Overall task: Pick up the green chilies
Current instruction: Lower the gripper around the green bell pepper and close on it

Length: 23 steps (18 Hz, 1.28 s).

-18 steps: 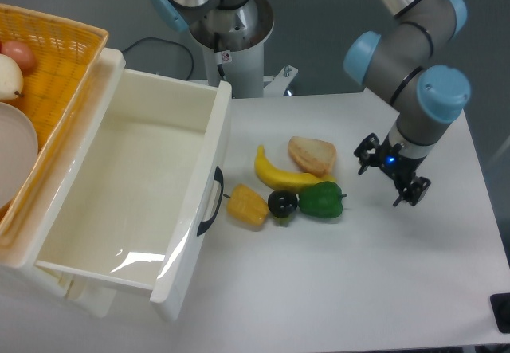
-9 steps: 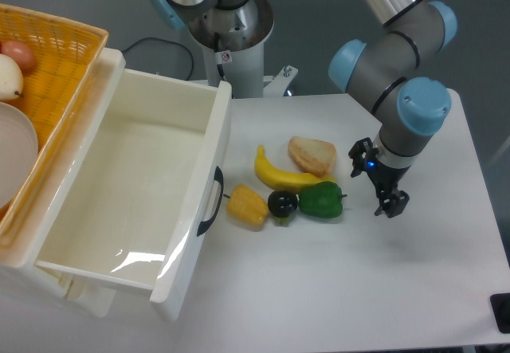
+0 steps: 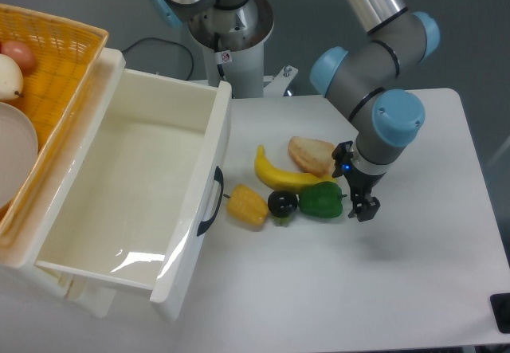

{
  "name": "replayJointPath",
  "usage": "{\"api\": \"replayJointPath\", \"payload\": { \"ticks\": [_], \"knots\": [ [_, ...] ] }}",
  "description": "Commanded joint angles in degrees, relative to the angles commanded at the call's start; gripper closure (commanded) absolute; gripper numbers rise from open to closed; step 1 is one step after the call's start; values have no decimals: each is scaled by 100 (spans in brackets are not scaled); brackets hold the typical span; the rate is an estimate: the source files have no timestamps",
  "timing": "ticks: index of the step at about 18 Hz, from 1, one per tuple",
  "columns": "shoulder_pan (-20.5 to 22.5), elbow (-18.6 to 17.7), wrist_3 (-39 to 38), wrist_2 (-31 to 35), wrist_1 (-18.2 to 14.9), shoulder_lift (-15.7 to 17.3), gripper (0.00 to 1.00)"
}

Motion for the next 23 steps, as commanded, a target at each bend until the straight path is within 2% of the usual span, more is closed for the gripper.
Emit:
{"api": "replayJointPath", "payload": {
  "ticks": [6, 18, 21, 23],
  "knots": [
    [-26, -167, -9, 17, 26, -17, 3],
    [-123, -150, -53, 17, 299, -220, 3],
    [-123, -132, -53, 26, 290, -229, 8],
    [-123, -132, -44, 44, 290, -229, 20]
  ]
}}
